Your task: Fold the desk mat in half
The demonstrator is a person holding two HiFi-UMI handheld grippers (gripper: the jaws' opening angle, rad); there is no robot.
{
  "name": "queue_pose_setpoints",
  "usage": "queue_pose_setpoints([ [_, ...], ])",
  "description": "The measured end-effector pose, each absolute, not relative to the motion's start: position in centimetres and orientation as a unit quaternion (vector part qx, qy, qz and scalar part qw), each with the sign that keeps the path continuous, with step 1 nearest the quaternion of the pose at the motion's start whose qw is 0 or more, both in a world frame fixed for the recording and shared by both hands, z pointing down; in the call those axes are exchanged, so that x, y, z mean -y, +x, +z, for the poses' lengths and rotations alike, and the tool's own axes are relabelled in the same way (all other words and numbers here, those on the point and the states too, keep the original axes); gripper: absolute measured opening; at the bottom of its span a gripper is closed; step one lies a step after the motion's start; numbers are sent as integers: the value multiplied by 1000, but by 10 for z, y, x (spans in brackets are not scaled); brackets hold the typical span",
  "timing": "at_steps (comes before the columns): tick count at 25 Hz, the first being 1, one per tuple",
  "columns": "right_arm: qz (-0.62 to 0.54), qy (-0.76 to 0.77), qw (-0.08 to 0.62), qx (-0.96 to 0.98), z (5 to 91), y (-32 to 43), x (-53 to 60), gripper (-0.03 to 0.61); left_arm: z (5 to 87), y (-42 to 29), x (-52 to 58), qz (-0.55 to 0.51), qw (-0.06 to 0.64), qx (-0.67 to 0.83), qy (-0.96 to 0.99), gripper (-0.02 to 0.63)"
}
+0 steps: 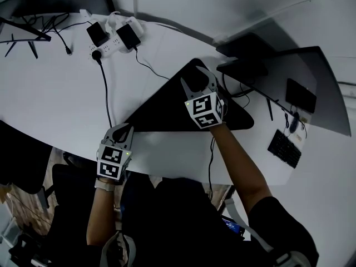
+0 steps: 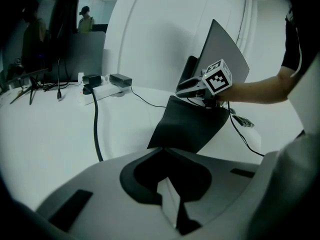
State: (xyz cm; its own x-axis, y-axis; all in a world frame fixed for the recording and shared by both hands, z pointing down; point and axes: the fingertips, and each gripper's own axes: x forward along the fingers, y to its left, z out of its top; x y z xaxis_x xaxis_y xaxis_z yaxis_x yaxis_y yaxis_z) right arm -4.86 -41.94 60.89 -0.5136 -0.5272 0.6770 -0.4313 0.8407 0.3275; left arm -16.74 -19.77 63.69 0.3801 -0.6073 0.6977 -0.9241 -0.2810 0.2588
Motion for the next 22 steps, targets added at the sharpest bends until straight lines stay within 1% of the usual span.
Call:
queue_pose_setpoints([
  [4,-44,275,404,871,596,-48,401,210,634,-167,196,245,321,494,770,9],
  [13,-30,288,390,874,564,-43,365,116,619,-173,199,238,307,488,782,9],
  [22,-29,314,377,871,528,-31,330,66,594,-179,199,219,293,482,796,9],
])
